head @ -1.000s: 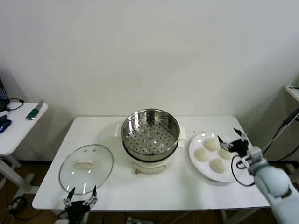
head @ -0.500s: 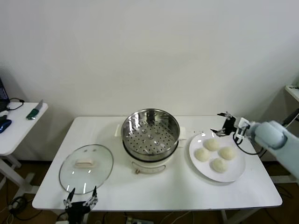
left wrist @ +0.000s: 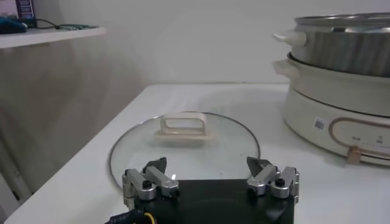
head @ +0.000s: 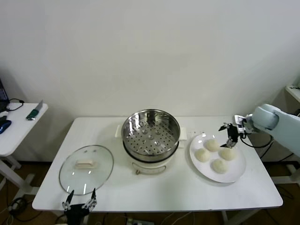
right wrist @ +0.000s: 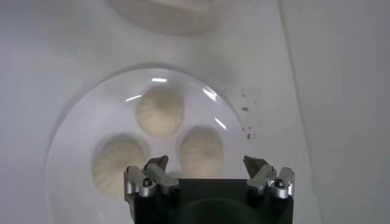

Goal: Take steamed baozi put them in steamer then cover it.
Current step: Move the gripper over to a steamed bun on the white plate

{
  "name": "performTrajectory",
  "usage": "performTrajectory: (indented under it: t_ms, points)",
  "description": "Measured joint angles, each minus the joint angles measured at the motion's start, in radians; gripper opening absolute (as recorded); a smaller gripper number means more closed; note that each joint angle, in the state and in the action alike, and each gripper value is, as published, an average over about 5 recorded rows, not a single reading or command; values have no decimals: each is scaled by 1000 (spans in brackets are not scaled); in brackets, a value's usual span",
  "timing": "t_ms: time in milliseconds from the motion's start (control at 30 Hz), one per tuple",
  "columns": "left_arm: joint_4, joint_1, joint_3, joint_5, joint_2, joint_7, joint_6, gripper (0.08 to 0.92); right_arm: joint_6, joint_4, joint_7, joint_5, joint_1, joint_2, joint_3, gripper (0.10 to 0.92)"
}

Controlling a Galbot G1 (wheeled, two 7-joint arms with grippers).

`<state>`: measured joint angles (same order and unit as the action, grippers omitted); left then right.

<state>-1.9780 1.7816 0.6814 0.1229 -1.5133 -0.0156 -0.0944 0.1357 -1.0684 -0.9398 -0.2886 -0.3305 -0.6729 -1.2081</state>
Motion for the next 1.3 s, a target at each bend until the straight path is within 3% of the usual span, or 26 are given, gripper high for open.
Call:
performTrajectory:
  t_ms: [700,1300]
  points:
    - [19,15,-3,-4,-5,-1,24,823,-90,399,-111,67,69,-283,-10,823]
    - [36,18,-2,-1,-1,-2,35,823,-129,539,-123,108,135,-366,57,823]
